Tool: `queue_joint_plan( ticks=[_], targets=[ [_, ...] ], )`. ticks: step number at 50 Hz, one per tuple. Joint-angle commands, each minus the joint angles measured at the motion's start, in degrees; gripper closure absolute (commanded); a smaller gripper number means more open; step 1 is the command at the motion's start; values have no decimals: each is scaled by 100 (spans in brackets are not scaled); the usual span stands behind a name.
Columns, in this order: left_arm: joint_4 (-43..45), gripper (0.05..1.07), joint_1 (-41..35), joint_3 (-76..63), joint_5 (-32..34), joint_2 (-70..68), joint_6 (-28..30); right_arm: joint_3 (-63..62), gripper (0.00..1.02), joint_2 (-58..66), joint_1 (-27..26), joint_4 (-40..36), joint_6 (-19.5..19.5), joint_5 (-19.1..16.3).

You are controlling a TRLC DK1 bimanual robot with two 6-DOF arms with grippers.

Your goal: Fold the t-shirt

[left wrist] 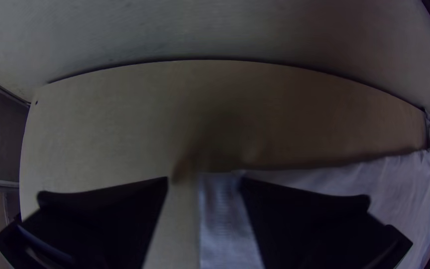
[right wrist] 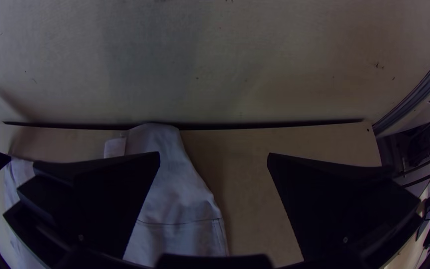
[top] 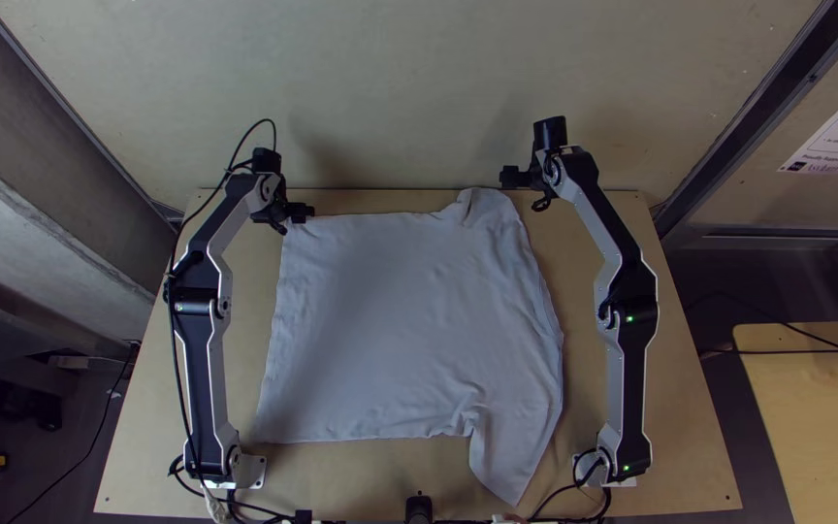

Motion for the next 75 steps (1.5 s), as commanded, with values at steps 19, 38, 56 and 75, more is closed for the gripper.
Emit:
queue_joint_plan(
  ticks=[19,38,56,75],
  targets=[
    [-324,105,-154,-63,-14,-305,54,370,4,905,37,459,297,-409],
    [-368,105,-48,-54,-23,-446,63,405,25,1344,116,441,525,-945],
    [-377,105,31,-63,-14,-525,81,422,100,1019,55,643,578,-1033],
    [-289,105,-57,342,21,-622,-113,378,100,430,-323,722,473,-901]
  ],
)
